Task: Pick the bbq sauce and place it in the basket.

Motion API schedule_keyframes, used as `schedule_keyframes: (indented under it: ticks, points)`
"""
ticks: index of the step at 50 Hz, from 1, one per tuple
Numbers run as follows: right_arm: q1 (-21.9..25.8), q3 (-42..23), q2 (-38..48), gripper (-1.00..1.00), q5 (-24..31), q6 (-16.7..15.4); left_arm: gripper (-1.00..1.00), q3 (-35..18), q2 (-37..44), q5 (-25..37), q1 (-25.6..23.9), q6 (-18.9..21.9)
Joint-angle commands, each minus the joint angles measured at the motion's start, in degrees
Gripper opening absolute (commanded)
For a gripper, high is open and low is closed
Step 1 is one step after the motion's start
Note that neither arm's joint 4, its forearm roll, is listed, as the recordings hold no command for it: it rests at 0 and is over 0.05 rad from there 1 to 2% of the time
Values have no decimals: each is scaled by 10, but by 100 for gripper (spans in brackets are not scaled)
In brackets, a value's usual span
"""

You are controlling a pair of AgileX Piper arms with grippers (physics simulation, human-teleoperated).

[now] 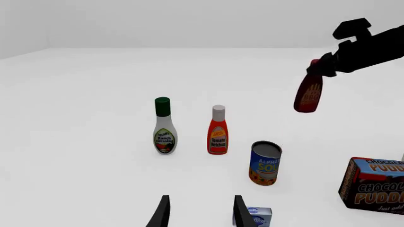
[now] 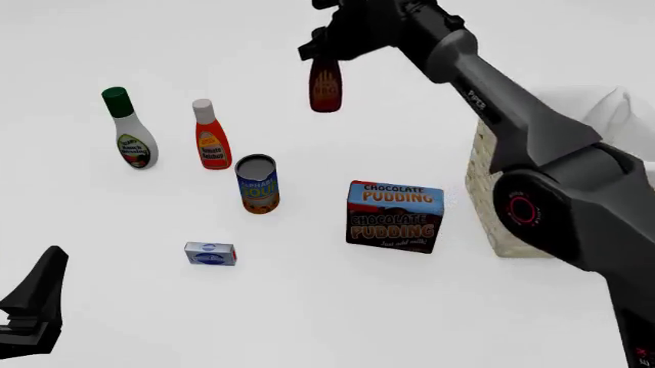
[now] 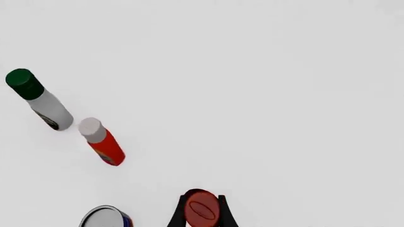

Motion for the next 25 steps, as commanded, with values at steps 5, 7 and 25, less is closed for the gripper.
schedule_keyframes:
  ticks: [5, 7, 25]
  points:
    - [-2, 100, -116, -100, -26, -5, 100, 0, 0, 0, 0, 0]
    - [-2, 124, -140, -100, -33, -5, 100, 0, 0, 0, 0, 0]
    - [-8, 277, -298, -100, -78, -8, 100, 0, 0, 0, 0, 0]
